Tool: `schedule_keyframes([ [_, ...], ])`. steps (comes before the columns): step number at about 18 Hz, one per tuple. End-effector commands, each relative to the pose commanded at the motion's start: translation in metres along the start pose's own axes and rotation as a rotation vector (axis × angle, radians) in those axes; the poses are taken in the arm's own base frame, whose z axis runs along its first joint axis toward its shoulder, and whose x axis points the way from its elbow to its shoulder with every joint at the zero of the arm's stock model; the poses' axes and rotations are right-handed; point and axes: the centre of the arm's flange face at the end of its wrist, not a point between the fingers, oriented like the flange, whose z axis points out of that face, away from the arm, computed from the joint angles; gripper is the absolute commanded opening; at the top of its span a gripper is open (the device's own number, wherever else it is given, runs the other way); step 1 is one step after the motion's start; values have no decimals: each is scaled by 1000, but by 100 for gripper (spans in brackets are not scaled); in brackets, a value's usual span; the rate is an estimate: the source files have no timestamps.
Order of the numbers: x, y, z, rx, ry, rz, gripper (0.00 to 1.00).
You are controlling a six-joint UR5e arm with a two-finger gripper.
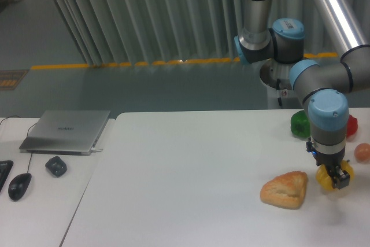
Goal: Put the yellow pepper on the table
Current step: 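Open the gripper to release the yellow pepper and lift away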
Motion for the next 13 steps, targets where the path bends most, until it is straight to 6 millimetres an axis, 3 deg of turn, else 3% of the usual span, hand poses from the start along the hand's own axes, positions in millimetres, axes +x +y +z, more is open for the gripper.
schedule_keyframes([
  [3, 1, 3, -29, 22, -76, -8, 100],
  [5, 11, 11, -62, 82, -124, -20, 100],
  [9, 32, 23, -103, 134, -182, -34, 100],
  [13, 38, 22, -102, 142, -173, -34, 100],
])
